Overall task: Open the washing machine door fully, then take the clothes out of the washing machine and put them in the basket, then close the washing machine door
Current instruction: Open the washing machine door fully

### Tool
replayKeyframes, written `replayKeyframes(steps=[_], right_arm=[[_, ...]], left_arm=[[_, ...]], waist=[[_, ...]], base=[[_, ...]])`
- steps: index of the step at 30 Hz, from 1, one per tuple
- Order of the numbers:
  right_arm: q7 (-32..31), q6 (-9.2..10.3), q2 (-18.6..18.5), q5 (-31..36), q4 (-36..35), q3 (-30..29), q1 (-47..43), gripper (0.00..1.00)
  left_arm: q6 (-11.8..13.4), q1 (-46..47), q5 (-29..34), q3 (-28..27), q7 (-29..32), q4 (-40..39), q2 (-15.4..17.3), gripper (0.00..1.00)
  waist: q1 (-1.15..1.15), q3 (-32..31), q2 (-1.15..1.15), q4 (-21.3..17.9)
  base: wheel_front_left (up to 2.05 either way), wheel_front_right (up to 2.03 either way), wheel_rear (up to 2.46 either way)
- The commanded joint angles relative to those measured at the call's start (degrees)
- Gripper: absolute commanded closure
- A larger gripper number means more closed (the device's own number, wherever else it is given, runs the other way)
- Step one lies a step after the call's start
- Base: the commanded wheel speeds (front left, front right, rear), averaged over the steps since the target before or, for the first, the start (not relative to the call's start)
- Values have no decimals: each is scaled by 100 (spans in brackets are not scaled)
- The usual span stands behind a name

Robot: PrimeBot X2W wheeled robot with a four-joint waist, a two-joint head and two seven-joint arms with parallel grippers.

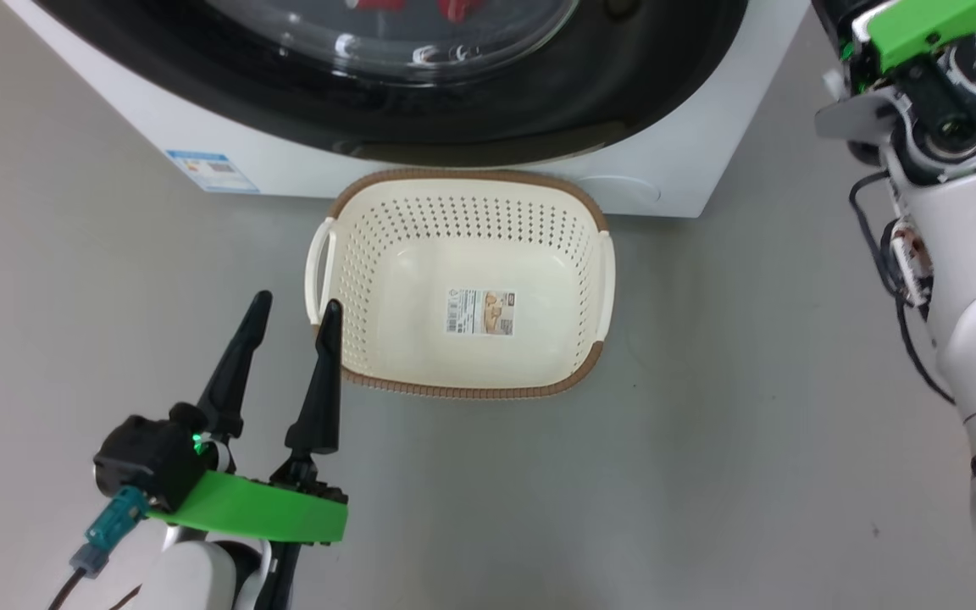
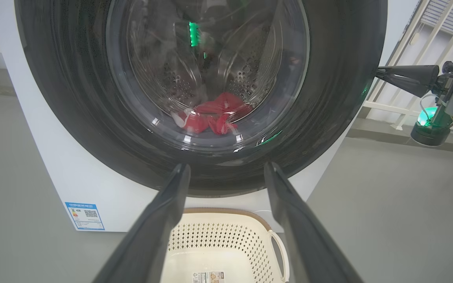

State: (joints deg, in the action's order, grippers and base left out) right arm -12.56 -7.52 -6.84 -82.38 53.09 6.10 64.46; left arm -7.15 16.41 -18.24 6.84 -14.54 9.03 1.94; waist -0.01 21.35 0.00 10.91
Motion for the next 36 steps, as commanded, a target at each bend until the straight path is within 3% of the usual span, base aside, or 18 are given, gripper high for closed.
replayKeyframes(steps=[1,19,36], right_arm=[[-224,3,36,-34,-82,110,311,100],[-1264,3,-217,2,-162,585,844,100],[-1951,3,-122,57,-608,1231,538,100]], left_arm=[[-34,146,-20,-137,-46,-110,94,0],[-34,321,5,-60,-46,-33,94,0],[-34,341,50,-293,-46,34,94,0]], waist=[[0,203,0,145],[0,485,0,252],[0,361,0,-13]], base=[[0,0,0],[0,0,0],[0,0,0]])
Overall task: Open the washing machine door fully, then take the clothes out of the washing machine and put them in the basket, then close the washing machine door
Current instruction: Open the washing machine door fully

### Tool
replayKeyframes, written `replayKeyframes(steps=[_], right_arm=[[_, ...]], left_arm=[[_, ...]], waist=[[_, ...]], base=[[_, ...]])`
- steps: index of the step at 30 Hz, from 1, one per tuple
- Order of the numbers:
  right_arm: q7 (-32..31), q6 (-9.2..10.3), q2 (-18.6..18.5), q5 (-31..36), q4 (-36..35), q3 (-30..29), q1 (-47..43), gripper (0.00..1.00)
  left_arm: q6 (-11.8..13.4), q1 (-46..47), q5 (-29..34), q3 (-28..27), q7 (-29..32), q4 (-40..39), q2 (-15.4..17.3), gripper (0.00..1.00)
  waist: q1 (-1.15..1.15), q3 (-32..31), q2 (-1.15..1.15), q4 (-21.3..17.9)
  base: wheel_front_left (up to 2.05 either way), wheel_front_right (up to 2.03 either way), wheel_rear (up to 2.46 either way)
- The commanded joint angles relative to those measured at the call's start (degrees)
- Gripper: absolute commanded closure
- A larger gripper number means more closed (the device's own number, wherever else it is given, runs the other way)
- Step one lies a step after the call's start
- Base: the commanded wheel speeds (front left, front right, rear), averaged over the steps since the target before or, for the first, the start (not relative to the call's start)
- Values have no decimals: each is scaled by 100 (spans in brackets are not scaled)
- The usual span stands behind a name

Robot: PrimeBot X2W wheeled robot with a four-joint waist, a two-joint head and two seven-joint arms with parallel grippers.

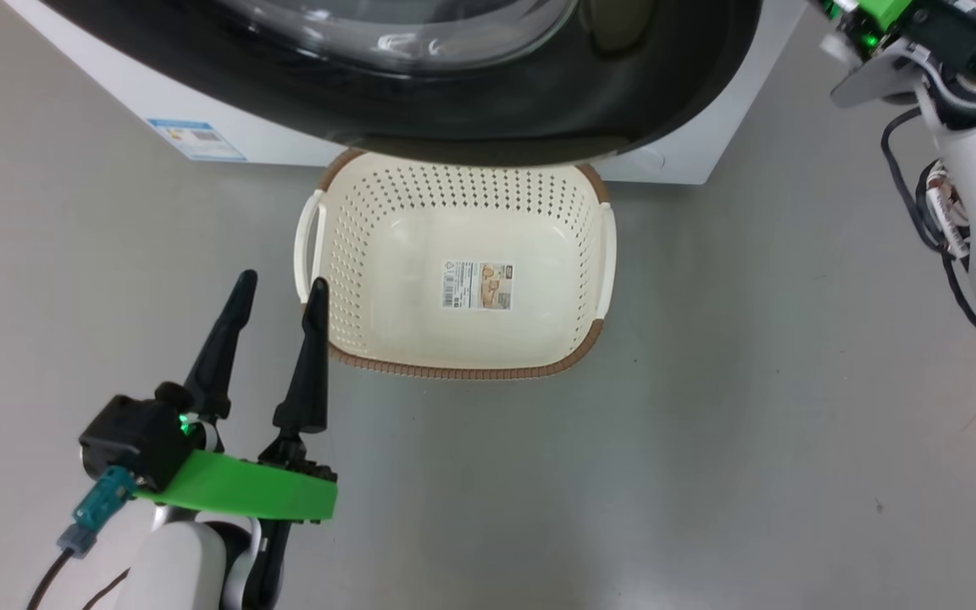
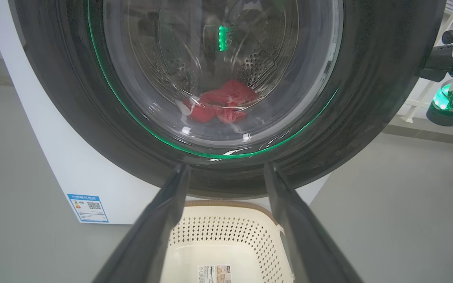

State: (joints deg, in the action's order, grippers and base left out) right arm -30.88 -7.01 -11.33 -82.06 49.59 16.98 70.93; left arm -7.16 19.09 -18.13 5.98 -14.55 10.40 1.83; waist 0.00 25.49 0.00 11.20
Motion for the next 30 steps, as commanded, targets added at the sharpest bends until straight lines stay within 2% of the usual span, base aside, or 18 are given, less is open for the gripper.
replayKeyframes(steps=[1,21,26,27,28,30], right_arm=[[-143,-47,330,32,-296,184,-148,100],[-375,-47,352,-47,-569,680,-763,100],[3,-47,359,54,-376,678,-784,100],[129,-47,361,94,-320,678,-793,91],[273,-47,365,119,-280,662,-808,73],[544,-47,351,196,-182,659,-850,51]], left_arm=[[-33,67,41,-217,-45,-92,105,0],[-33,-154,73,-437,-45,-41,117,0],[-33,-164,65,-419,-45,-36,113,0],[-33,-160,64,-412,-45,-34,112,0],[-33,-158,64,-406,-45,-30,112,0],[-33,-157,62,-398,-45,-23,110,0]], waist=[[0,-76,0,-55],[0,-531,0,-214],[0,-552,0,-211],[0,-554,0,-212],[0,-556,0,-214],[0,-565,0,-220]], base=[[0,0,0],[0,0,0],[0,0,0],[0,0,0],[0,0,0],[0,0,0]])
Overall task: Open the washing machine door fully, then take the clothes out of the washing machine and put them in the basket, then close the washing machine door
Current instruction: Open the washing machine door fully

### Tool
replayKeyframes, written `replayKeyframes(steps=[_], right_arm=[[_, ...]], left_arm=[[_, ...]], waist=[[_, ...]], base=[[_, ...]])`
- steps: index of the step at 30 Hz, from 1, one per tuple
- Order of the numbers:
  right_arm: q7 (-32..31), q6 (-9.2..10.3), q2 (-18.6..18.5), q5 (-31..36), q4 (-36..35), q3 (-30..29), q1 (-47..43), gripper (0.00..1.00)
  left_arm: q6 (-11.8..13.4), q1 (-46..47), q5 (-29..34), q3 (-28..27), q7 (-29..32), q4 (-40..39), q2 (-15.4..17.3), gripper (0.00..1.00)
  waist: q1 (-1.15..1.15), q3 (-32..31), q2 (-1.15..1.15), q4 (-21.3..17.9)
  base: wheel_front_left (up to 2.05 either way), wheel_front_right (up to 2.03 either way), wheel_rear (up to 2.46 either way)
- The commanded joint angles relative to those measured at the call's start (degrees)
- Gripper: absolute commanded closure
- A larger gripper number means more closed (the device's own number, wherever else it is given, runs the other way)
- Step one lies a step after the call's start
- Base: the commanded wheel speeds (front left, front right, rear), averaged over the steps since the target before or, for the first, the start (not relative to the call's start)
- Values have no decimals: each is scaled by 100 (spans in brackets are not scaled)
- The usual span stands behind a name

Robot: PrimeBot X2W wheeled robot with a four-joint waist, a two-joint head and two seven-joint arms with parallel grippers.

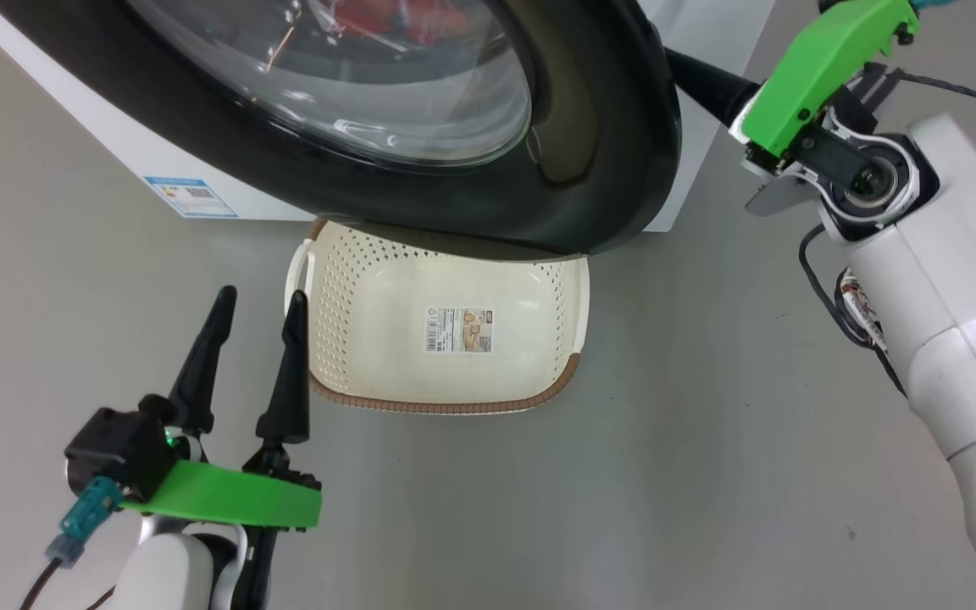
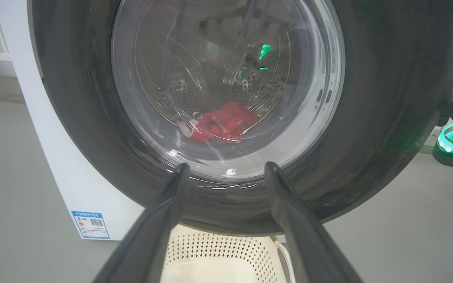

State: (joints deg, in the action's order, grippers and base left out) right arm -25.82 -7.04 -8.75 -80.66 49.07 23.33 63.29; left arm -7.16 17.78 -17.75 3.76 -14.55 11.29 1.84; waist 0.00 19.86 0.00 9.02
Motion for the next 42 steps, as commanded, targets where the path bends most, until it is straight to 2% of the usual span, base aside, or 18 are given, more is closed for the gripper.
replayKeyframes(steps=[1,4,5,10,16,18,21,25,26,30,32,42], right_arm=[[198,-45,79,95,-101,18,-117,29],[743,-45,19,226,-88,5,-232,4],[971,-45,-9,283,-99,2,-283,0],[2125,-45,-275,811,-238,252,-622,0],[3621,-45,-572,1745,-195,847,-1064,0],[3933,-45,-641,2084,-144,995,-1190,0],[4072,-45,-680,2648,-149,882,-1358,0],[4079,-45,-634,3951,-864,-124,-1874,0],[4080,-45,-475,4644,-1347,-624,-2288,0],[4081,-45,-89,5660,-2231,-1319,-3066,0],[4081,-45,58,6024,-2588,-1568,-3389,0],[4082,-45,398,6757,-3782,-2057,-4428,0]], left_arm=[[-33,-28,23,-178,-45,-109,109,0],[-33,-42,24,-202,-45,-104,108,0],[-33,-54,24,-217,-45,-100,107,0],[-33,-131,24,-260,-45,-79,106,0],[-33,-224,29,-327,-45,-68,105,0],[-33,-249,33,-352,-45,-69,105,0],[-33,-291,49,-388,-45,-78,105,0],[-33,-318,66,-418,-45,-106,104,0],[-33,-327,66,-423,-45,-111,104,0],[-33,-337,67,-429,-45,-123,104,0],[-33,-340,67,-428,-45,-131,104,0],[-33,-315,102,-428,-45,-162,104,0]], waist=[[0,-8,0,-8],[0,-30,0,-45],[0,-49,0,-69],[0,-133,0,-158],[0,-254,0,-274],[0,-289,0,-312],[0,-331,0,-372],[0,-339,0,-424],[0,-351,0,-434],[0,-367,0,-453],[0,-373,0,-455],[0,-310,0,-448]], base=[[0,0,0],[0,0,0],[0,0,0],[0,0,0],[0,0,0],[0,0,0],[0,0,0],[0,0,0],[0,0,0],[0,0,0],[0,0,0],[0,0,0]])
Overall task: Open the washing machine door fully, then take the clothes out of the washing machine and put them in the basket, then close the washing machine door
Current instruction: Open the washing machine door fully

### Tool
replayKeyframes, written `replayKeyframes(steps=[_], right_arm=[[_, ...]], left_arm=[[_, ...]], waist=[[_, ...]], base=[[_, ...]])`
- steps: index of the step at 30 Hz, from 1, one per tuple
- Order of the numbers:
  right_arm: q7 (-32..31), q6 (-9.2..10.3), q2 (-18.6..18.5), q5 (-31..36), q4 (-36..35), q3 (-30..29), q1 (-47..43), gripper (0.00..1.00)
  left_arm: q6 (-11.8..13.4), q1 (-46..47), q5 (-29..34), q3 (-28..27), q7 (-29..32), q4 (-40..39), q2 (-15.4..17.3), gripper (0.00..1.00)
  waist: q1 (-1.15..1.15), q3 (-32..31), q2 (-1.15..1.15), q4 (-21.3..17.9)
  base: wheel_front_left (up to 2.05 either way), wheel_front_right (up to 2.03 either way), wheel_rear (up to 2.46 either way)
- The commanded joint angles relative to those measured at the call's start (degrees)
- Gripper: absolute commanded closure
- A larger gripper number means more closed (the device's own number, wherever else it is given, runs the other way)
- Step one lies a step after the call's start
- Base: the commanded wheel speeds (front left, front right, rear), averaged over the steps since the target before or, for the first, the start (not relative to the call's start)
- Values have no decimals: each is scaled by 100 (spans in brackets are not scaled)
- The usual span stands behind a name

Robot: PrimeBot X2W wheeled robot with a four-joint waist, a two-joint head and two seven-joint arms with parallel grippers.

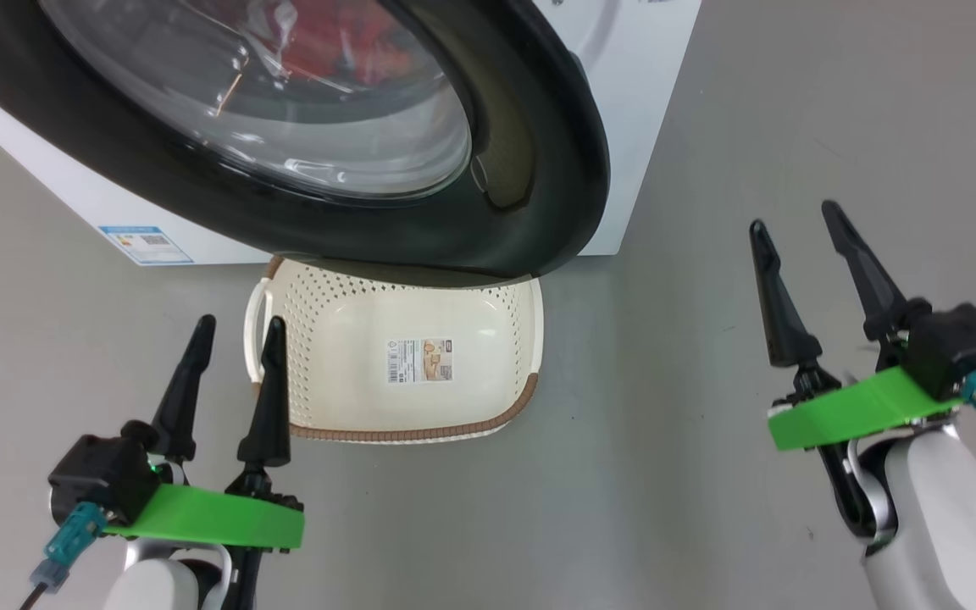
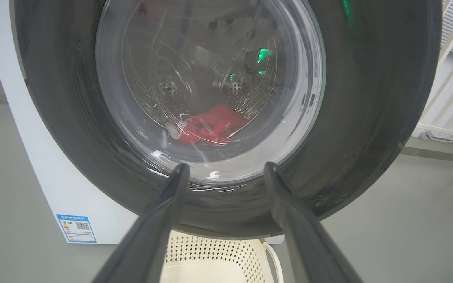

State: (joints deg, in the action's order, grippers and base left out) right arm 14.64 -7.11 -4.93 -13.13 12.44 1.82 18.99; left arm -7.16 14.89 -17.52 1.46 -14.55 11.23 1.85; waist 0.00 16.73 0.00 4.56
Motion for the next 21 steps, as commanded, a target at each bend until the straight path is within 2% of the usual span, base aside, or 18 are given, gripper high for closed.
replayKeyframes(steps=[1,21], right_arm=[[35,-37,42,49,-192,69,-71,0],[36,-37,193,152,-389,-56,-401,0]], left_arm=[[-33,-21,80,-200,-45,-158,103,0],[-33,-10,49,-208,-45,-148,103,0]], waist=[[0,13,0,-5],[0,37,0,-28]], base=[[0,0,0],[0,0,0]])
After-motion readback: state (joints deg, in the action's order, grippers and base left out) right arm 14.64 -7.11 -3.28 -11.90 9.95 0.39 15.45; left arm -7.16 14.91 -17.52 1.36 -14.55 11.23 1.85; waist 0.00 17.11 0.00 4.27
